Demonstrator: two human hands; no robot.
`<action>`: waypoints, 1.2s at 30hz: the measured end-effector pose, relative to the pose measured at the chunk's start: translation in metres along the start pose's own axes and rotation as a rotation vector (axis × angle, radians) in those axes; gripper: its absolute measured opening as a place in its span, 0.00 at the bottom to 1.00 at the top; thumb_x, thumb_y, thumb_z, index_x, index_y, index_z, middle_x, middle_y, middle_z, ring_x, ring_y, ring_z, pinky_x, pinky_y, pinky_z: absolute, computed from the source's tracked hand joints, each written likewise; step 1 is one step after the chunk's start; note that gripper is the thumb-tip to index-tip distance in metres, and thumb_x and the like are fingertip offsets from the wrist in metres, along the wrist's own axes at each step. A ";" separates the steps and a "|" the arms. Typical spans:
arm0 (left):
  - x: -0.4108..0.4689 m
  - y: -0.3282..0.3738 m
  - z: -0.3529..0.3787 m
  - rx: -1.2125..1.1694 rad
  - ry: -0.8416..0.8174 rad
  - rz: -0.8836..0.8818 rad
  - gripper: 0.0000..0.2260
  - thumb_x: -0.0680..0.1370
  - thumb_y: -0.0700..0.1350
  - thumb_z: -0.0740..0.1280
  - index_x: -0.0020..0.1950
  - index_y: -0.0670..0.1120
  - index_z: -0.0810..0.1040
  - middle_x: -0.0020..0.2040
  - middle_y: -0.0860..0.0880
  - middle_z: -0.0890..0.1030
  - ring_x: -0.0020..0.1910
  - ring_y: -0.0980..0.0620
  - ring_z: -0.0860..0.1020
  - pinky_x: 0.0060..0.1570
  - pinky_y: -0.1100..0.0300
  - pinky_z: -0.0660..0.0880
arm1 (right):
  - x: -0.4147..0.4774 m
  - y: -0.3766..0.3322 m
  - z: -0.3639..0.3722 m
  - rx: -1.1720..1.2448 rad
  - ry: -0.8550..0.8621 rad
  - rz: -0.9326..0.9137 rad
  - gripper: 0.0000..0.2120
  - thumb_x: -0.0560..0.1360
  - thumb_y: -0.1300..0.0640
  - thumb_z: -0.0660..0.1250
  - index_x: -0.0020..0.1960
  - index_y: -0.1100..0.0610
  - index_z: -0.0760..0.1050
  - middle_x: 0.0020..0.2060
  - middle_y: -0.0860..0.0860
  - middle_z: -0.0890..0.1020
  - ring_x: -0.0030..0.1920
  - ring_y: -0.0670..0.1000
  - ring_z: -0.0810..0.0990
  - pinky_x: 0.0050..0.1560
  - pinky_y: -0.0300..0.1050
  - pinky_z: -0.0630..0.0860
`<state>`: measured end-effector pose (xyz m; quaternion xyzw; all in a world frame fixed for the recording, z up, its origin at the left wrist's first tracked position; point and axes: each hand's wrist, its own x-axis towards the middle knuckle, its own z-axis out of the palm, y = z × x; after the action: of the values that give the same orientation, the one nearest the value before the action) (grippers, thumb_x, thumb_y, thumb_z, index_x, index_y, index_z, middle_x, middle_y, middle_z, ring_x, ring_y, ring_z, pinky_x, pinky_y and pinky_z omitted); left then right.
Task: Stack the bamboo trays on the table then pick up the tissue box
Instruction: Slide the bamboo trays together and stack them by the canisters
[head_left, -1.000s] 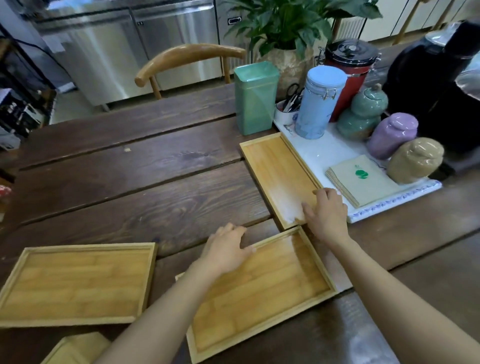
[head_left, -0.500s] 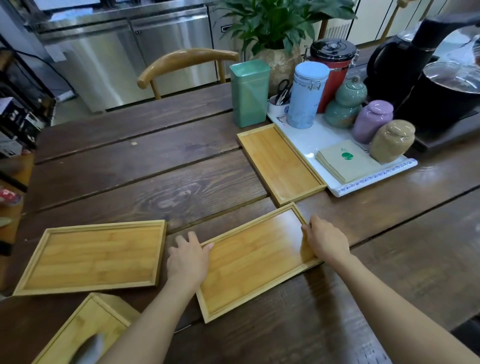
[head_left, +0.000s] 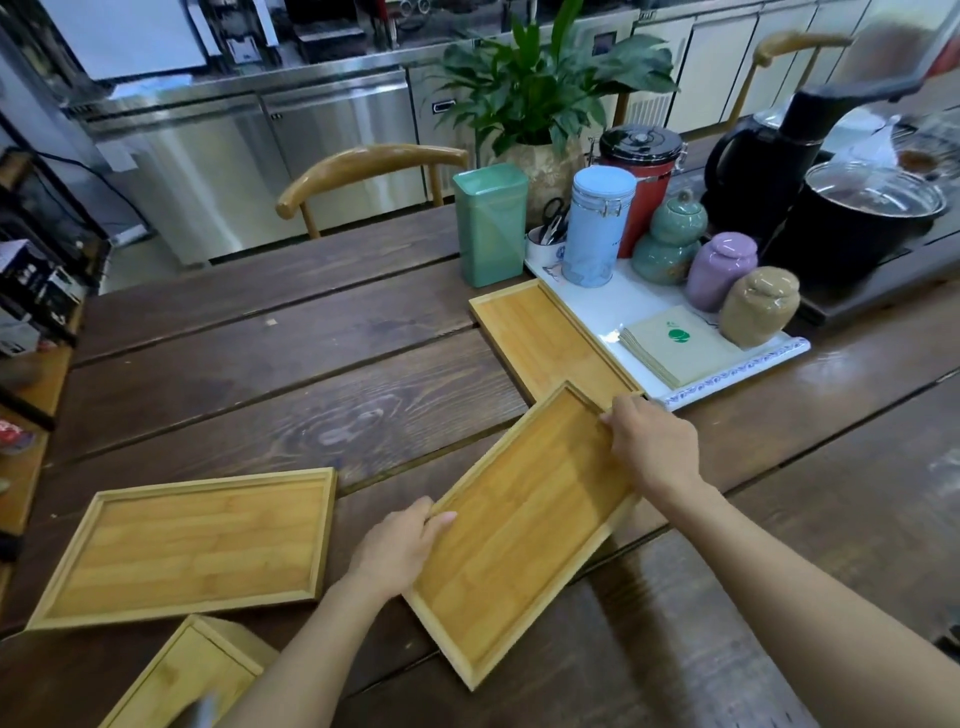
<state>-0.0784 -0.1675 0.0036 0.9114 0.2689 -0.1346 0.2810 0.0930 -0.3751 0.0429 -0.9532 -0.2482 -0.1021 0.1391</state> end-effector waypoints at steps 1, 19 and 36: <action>0.001 0.003 0.000 0.023 -0.050 0.040 0.19 0.80 0.59 0.52 0.49 0.45 0.73 0.45 0.48 0.81 0.44 0.48 0.80 0.48 0.47 0.77 | 0.007 -0.001 -0.003 -0.009 -0.022 -0.032 0.10 0.73 0.62 0.67 0.35 0.64 0.71 0.30 0.60 0.80 0.31 0.62 0.79 0.24 0.40 0.56; 0.077 0.133 0.006 -0.661 0.245 -0.296 0.20 0.83 0.52 0.50 0.56 0.38 0.74 0.50 0.43 0.76 0.47 0.45 0.73 0.47 0.54 0.68 | 0.045 0.007 0.018 0.393 -0.276 0.401 0.13 0.78 0.51 0.54 0.42 0.60 0.66 0.38 0.55 0.73 0.41 0.58 0.71 0.45 0.51 0.69; 0.166 0.181 0.029 -0.744 0.309 -0.403 0.19 0.82 0.39 0.48 0.73 0.41 0.61 0.72 0.40 0.68 0.70 0.37 0.67 0.67 0.44 0.67 | 0.153 0.051 0.072 0.352 -0.324 0.221 0.20 0.76 0.64 0.56 0.28 0.54 0.57 0.38 0.56 0.68 0.43 0.61 0.71 0.41 0.45 0.61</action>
<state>0.1574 -0.2423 -0.0059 0.6871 0.5101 0.0570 0.5143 0.2591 -0.3273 0.0048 -0.9396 -0.1757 0.1124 0.2713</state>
